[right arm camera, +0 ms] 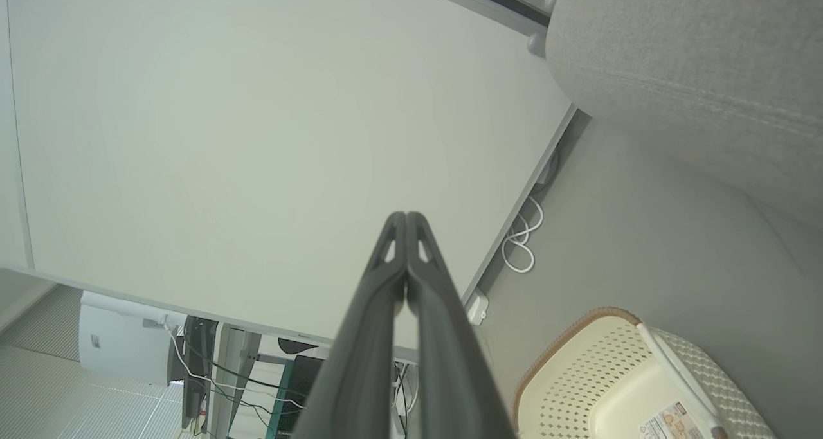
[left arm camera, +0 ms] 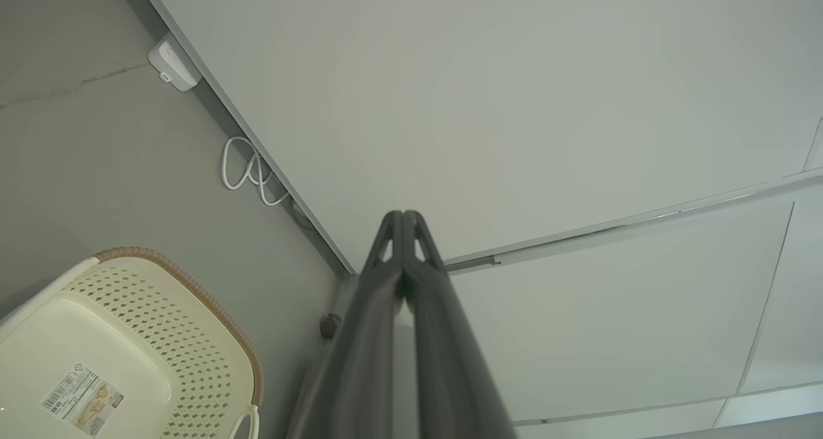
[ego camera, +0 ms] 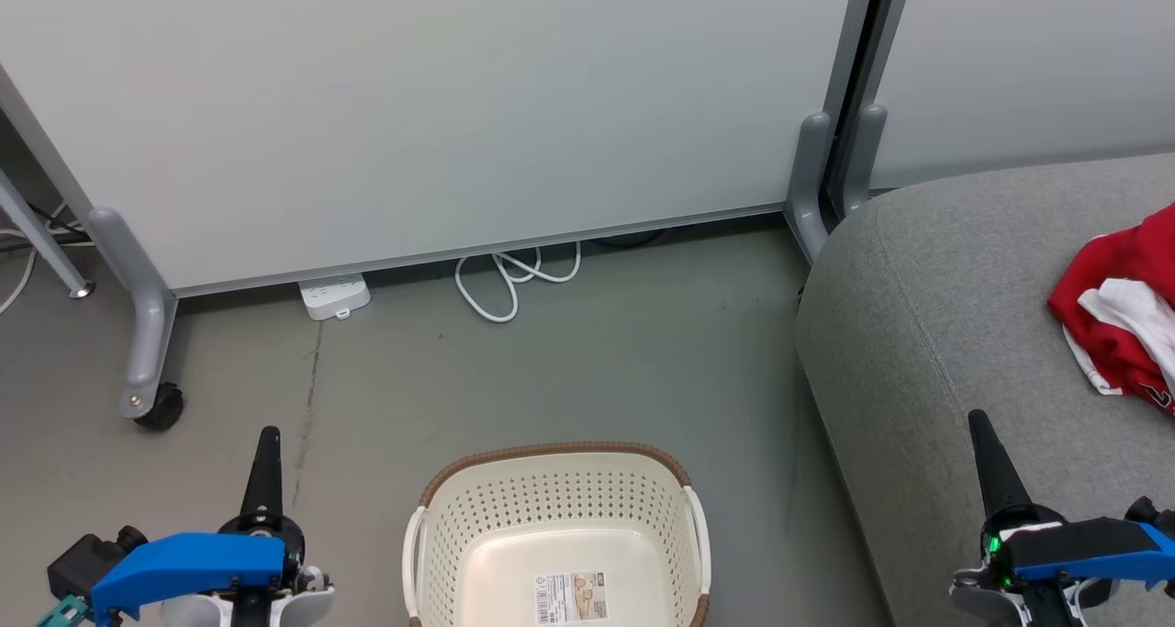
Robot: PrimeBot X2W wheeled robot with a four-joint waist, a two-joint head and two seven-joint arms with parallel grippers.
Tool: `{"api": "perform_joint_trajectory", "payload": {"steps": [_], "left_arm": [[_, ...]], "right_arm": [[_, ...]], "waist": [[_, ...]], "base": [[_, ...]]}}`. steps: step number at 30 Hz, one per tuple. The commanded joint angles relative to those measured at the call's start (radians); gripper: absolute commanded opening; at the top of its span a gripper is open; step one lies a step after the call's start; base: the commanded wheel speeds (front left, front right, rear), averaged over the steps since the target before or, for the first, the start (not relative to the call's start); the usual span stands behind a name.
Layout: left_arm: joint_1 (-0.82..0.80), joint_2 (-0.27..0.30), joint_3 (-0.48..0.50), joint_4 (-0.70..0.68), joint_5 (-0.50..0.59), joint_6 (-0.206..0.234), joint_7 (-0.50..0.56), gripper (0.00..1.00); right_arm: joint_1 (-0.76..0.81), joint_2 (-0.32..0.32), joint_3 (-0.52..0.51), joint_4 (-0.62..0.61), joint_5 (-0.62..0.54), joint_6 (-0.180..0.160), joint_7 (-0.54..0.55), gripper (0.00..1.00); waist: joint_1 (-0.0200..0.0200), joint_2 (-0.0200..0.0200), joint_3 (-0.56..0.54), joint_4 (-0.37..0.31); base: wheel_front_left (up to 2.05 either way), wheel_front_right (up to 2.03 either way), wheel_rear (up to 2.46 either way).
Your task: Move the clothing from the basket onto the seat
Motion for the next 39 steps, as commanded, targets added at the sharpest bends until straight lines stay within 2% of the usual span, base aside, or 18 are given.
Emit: {"api": "perform_joint_trajectory", "payload": {"steps": [1,39], "left_arm": [[-0.025,0.001,0.006,-0.011,-0.025,-0.009,0.007,0.0],[-0.04,0.001,0.037,-0.025,-0.307,-0.018,0.082,0.0]], "right_arm": [[-0.023,-0.003,-0.003,-0.012,0.031,0.0,0.007,0.0],[-0.034,-0.003,-0.009,-0.017,0.334,0.0,0.082,0.0]], "waist": [[0.0,0.0,0.0,0.0],[0.0,0.0,0.004,-0.01]], "base": [[0.0,0.0,0.0],[0.0,0.0,0.0]]}}
